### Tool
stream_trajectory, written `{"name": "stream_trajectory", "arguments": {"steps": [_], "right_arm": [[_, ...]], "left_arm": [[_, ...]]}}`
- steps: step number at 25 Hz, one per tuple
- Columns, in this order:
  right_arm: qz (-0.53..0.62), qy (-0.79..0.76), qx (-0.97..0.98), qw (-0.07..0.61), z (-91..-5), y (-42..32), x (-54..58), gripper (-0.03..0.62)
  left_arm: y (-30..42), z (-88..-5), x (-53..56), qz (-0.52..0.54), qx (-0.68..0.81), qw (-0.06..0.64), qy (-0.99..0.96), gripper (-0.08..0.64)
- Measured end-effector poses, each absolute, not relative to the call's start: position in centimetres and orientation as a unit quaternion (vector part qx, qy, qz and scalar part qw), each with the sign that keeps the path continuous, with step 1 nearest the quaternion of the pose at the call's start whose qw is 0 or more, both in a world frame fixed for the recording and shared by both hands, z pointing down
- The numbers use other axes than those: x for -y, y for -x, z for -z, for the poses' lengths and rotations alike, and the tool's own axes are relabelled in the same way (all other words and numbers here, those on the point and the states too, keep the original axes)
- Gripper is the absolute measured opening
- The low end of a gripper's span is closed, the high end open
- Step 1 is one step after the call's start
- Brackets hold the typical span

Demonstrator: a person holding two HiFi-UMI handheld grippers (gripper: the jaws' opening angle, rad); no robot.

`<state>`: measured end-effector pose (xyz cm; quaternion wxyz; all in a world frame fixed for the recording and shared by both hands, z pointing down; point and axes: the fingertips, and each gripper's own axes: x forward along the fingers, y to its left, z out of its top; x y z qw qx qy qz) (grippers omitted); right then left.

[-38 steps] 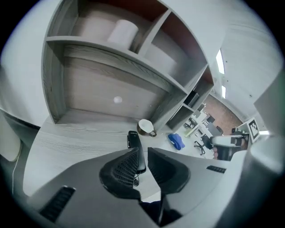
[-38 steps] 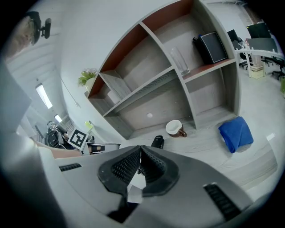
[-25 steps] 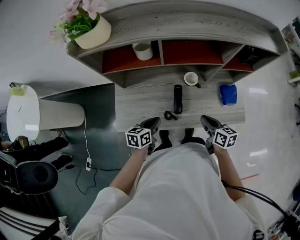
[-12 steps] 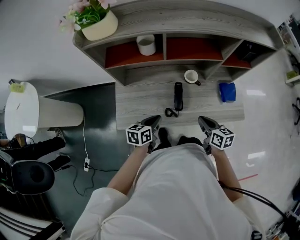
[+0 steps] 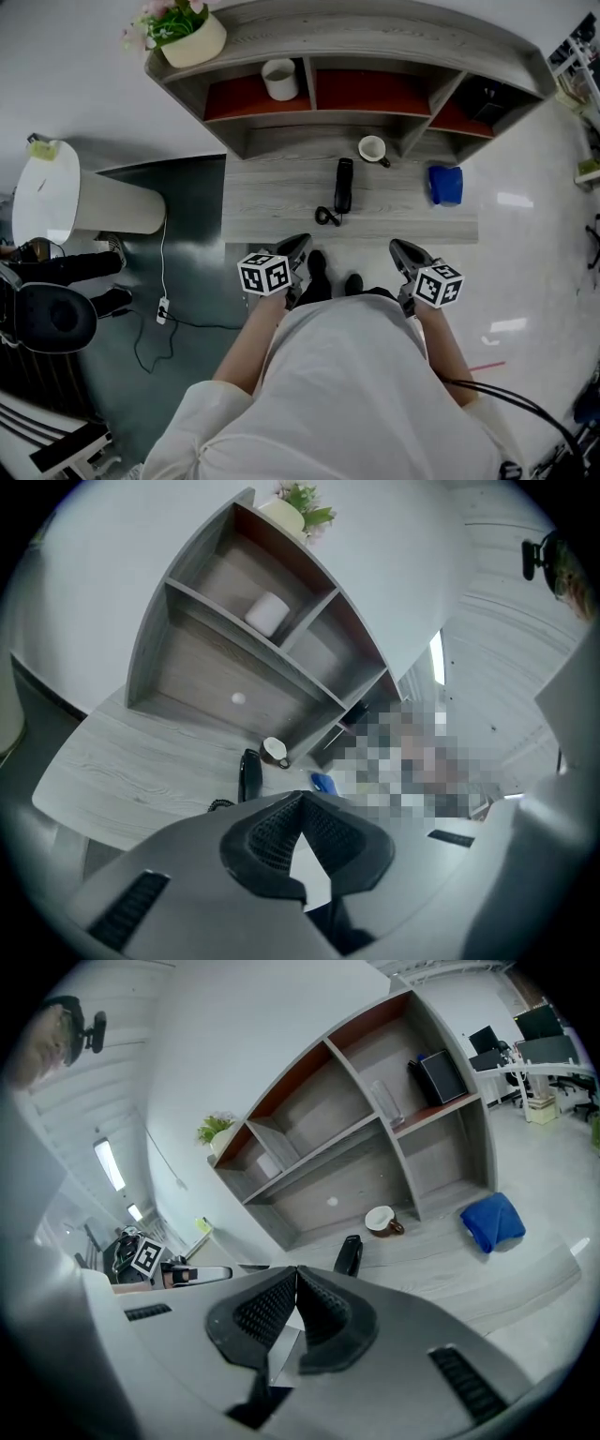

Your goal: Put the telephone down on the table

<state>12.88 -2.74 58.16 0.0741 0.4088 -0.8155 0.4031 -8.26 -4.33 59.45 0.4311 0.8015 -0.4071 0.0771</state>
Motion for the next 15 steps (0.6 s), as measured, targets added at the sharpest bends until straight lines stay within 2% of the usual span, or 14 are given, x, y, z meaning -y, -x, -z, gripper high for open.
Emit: {"name": "stream_trajectory", "arguments": {"steps": [4, 15], "right_arm": [[-0.410, -0.399, 0.817, 0.070, -58.3, -14.7, 0.4, 0.017], [-0.413, -0.369, 0.830, 0.071, -58.9, -15.7, -2.8, 0.017]], "left_arm": [[7.0, -59.7, 1.8, -0.063, 0.423, 0.445, -0.787, 0.009], [7.0, -59.7, -2.9, -0.068, 0.443, 0.425, -0.786, 0.009]]}}
